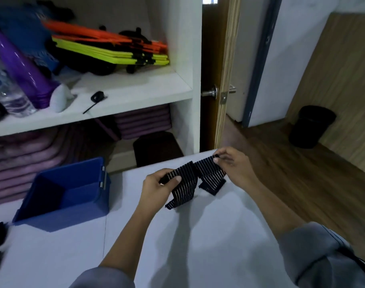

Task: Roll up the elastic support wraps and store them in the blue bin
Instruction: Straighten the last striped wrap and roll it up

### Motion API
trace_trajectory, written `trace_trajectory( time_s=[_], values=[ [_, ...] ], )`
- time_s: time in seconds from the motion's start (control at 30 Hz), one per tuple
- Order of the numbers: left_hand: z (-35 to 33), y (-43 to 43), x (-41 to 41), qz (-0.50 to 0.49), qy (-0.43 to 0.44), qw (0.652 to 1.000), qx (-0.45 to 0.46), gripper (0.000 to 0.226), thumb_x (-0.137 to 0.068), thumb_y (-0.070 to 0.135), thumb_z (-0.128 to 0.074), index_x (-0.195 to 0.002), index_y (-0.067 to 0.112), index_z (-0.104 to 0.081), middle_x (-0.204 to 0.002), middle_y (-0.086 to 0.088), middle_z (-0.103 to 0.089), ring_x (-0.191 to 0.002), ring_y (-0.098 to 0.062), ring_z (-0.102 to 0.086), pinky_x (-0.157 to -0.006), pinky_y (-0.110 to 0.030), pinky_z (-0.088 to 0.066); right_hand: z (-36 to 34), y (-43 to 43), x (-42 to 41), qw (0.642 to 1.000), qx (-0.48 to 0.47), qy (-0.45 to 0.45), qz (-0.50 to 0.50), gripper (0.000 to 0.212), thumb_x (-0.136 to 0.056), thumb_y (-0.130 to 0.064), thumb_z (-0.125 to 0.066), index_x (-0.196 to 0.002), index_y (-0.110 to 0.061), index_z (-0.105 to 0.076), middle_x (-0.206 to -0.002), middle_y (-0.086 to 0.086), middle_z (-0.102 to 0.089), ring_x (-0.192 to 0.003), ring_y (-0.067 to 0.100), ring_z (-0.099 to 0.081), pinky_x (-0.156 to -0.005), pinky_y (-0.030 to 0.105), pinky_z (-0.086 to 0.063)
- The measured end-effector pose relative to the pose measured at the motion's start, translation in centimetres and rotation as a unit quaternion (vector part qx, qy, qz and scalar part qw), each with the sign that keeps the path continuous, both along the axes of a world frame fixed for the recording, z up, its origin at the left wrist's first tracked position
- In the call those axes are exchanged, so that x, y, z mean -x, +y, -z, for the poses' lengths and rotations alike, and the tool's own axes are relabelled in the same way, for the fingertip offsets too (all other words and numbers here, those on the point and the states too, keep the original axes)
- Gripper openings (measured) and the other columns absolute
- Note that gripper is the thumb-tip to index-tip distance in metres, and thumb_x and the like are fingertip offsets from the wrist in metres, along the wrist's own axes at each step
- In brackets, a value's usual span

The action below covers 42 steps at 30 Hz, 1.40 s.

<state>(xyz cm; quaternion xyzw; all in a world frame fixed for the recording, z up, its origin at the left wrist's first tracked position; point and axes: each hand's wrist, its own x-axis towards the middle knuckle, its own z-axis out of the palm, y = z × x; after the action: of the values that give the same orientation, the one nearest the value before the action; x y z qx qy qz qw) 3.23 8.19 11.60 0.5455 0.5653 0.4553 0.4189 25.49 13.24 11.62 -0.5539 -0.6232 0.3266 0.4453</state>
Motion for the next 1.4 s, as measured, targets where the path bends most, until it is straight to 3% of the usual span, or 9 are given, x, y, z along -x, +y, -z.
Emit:
trace_trajectory(
  time_s=[0.07,0.2,0.3,0.4,0.67,0.93,1.07,1.17,1.4],
  values=[
    [-3.1,0.5,0.4,0.032,0.001,0.999,-0.04,0.011,-0.083,0.01,-0.068,-0.083,0.021,-0.07,-0.076,0.008,-0.07,-0.074,-0.007,-0.065,-0.069,-0.019,-0.049,-2.8,0.5,1.1,0.998,-0.015,0.055,-0.011,0.009,-0.085,-0.009,-0.065,-0.092,-0.013,-0.063,-0.082,-0.002,-0.064,-0.074,-0.005,-0.061,-0.071,0.006,-0.046],
    [-8.4,1.3,1.1,0.064,0.018,0.992,-0.109,0.008,-0.081,0.01,-0.07,-0.086,0.016,-0.07,-0.089,-0.006,-0.072,-0.085,-0.022,-0.068,-0.077,-0.027,-0.055,-7.9,0.8,3.1,0.987,-0.007,0.15,-0.063,0.014,-0.088,-0.008,-0.06,-0.102,-0.003,-0.06,-0.089,0.011,-0.068,-0.084,0.02,-0.066,-0.077,0.03,-0.054],
    [-10.9,1.7,1.4,0.006,0.088,0.98,-0.18,0.015,-0.077,0.012,-0.074,-0.088,0.021,-0.07,-0.093,0.0,-0.067,-0.08,-0.009,-0.062,-0.068,-0.006,-0.046,-10.7,0.0,4.7,0.975,0.011,0.198,-0.1,0.017,-0.092,-0.012,-0.055,-0.107,-0.004,-0.058,-0.1,0.013,-0.068,-0.091,0.023,-0.067,-0.08,0.034,-0.056],
    [-12.2,2.0,1.9,-0.039,0.174,0.949,-0.261,0.026,-0.073,0.016,-0.077,-0.095,0.029,-0.071,-0.098,0.012,-0.06,-0.071,-0.003,-0.051,-0.067,-0.002,-0.037,-12.3,-0.9,6.0,0.964,0.022,0.236,-0.121,0.02,-0.095,-0.013,-0.049,-0.111,-0.004,-0.057,-0.107,0.014,-0.067,-0.1,0.026,-0.064,-0.088,0.04,-0.052],
    [-13.0,1.6,2.4,-0.106,0.108,0.947,-0.284,0.028,-0.075,0.017,-0.075,-0.093,0.037,-0.07,-0.063,0.002,-0.051,-0.059,-0.01,-0.046,-0.062,-0.025,-0.043,-12.8,-2.6,8.9,0.952,-0.001,0.251,-0.178,0.027,-0.098,-0.024,-0.041,-0.116,-0.015,-0.06,-0.111,0.006,-0.067,-0.107,0.018,-0.063,-0.094,0.034,-0.05],
    [-12.5,1.0,1.8,-0.183,0.091,0.933,-0.297,0.034,-0.083,0.024,-0.068,-0.117,0.027,-0.061,-0.091,0.011,-0.06,-0.082,-0.001,-0.054,-0.071,-0.006,-0.041,-12.9,-3.2,11.1,0.958,-0.071,0.235,-0.151,0.028,-0.095,-0.005,-0.047,-0.113,-0.024,-0.057,-0.11,-0.004,-0.063,-0.099,0.003,-0.062,-0.079,0.018,-0.052],
    [-11.6,1.4,1.6,-0.16,0.115,0.938,-0.286,0.025,-0.096,0.039,-0.041,-0.109,0.025,-0.058,-0.093,0.004,-0.061,-0.089,-0.018,-0.056,-0.075,-0.033,-0.046,-13.1,-3.1,11.6,0.954,-0.11,0.227,-0.159,0.028,-0.096,-0.005,-0.045,-0.118,-0.019,-0.055,-0.109,-0.005,-0.063,-0.1,0.001,-0.061,-0.081,0.013,-0.048],
    [-11.9,0.9,1.3,-0.133,0.048,0.951,-0.276,0.016,-0.099,0.028,-0.037,-0.099,0.022,-0.052,-0.077,0.006,-0.059,-0.068,-0.006,-0.055,-0.061,-0.023,-0.039,-12.9,-2.9,11.8,0.963,-0.129,0.165,-0.171,0.026,-0.098,-0.011,-0.043,-0.122,-0.019,-0.05,-0.112,-0.006,-0.062,-0.103,0.001,-0.059,-0.085,0.011,-0.045],
    [-12.9,0.4,2.0,-0.063,0.037,0.964,-0.254,0.015,-0.099,0.023,-0.039,-0.101,0.013,-0.05,-0.08,0.003,-0.061,-0.068,-0.001,-0.056,-0.062,-0.016,-0.044,-12.9,-2.3,11.5,0.975,-0.138,0.05,-0.166,0.021,-0.1,-0.021,-0.036,-0.121,-0.024,-0.039,-0.102,-0.013,-0.058,-0.09,-0.007,-0.056,-0.075,0.005,-0.043]
  ],
)
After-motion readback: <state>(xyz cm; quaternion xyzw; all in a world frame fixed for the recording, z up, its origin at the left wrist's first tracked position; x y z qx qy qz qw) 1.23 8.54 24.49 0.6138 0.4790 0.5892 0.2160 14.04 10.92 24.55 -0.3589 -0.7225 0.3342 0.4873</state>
